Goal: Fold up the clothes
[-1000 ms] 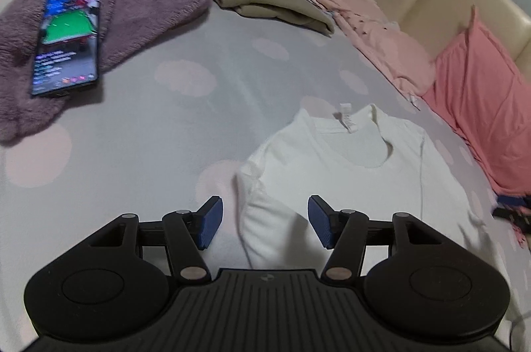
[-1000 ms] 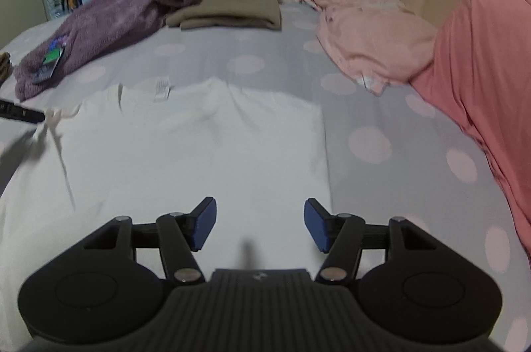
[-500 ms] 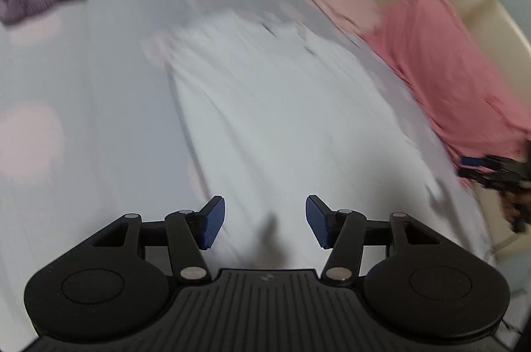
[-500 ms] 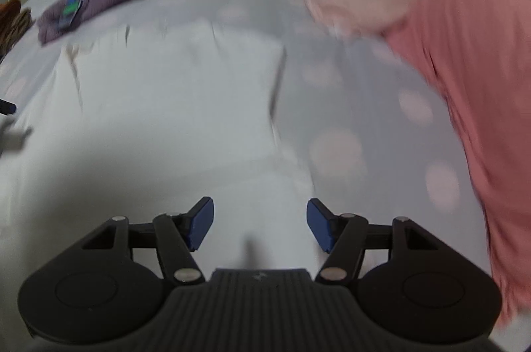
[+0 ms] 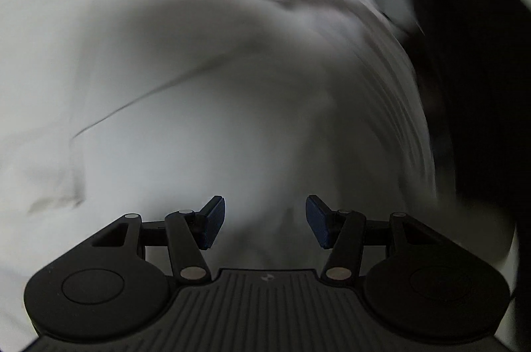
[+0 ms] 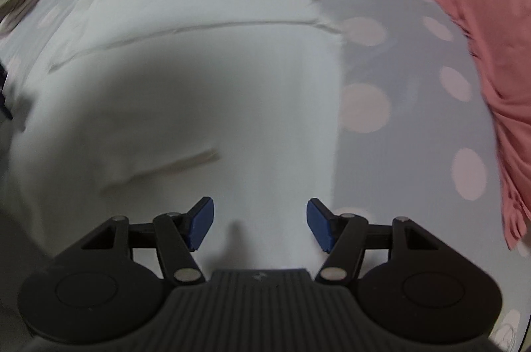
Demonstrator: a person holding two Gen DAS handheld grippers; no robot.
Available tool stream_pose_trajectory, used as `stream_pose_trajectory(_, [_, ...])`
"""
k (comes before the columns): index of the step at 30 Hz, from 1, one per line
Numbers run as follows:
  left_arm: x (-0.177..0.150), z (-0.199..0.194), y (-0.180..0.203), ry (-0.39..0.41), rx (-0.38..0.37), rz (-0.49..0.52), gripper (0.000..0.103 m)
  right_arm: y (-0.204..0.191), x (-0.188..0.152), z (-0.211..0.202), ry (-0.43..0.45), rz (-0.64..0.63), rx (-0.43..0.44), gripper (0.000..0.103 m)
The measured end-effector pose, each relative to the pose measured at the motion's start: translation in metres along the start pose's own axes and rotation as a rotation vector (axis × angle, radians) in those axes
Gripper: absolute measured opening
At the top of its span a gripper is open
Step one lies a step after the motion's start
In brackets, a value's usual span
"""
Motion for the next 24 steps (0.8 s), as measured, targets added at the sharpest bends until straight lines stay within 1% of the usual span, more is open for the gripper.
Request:
stream_pose_trajectory(1, [0.0,0.003,0.013,-0.015,0.008,0.085,0.052,-0.006,-0.002,0.002,-0.006,-0.02,0.013,0.065])
stream_pose_trajectory(3, [-0.002,0.007,0.029,-0.043,0.013,0.2,0.052,-0.018,-0.006,0.006,-0.016,-0.059,0.037,0.065])
stream_pose_trajectory(4, [-0.002,0.008,0.033,-0.051,0.016,0.227,0.052,-0.022,-0.006,0.008,-0.011,-0.068,0.041,0.065])
stream_pose_trajectory(5, [0.0,0.005,0.029,-0.042,0.02,0.204,0.052,-0.024,-0.006,0.01,-0.006,-0.075,0.045,0.065])
stream_pose_trajectory(8, [0.007,-0.01,0.002,0.01,0.021,0.064,0.052,-0.024,0.012,0.013,0.042,-0.07,0.061,0.065])
stream_pose_trajectory(9, [0.011,-0.017,-0.012,0.036,0.029,-0.004,0.052,-0.023,0.021,0.013,0.064,-0.067,0.067,0.065])
stream_pose_trajectory(11, [0.014,-0.038,-0.058,0.104,0.072,-0.181,0.052,-0.021,0.04,0.013,0.108,-0.062,0.08,0.065])
stream_pose_trajectory(13, [0.01,-0.06,-0.112,0.158,0.144,-0.337,0.052,-0.017,0.071,0.015,0.155,-0.059,0.1,0.065])
stream_pose_trajectory(14, [0.006,-0.07,-0.138,0.177,0.185,-0.396,0.052,-0.016,0.089,0.017,0.179,-0.063,0.107,0.065])
stream_pose_trajectory(16, [0.0,-0.091,-0.187,0.207,0.277,-0.481,0.052,-0.011,0.13,0.023,0.224,-0.079,0.114,0.065])
stream_pose_trajectory(19, [-0.005,-0.119,-0.25,0.265,0.378,-0.57,0.053,0.001,0.194,0.041,0.274,-0.09,0.094,0.065])
stream_pose_trajectory(22, [-0.008,-0.141,-0.305,0.312,0.46,-0.642,0.053,0.02,0.259,0.058,0.322,-0.073,0.052,0.065])
stream_pose_trajectory(24, [-0.016,-0.156,-0.341,0.357,0.487,-0.712,0.053,0.036,0.302,0.069,0.336,-0.06,0.029,0.065])
Point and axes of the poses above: each gripper's, at about its wrist camera, not at the fingertips, and z roughly the way its jaws point, y to its right, x to its top, the point moved 9 cm from there along z, roughly the way its jaws point, and after that the axes turned 8 degrees about -y, right-handed, at the moved point
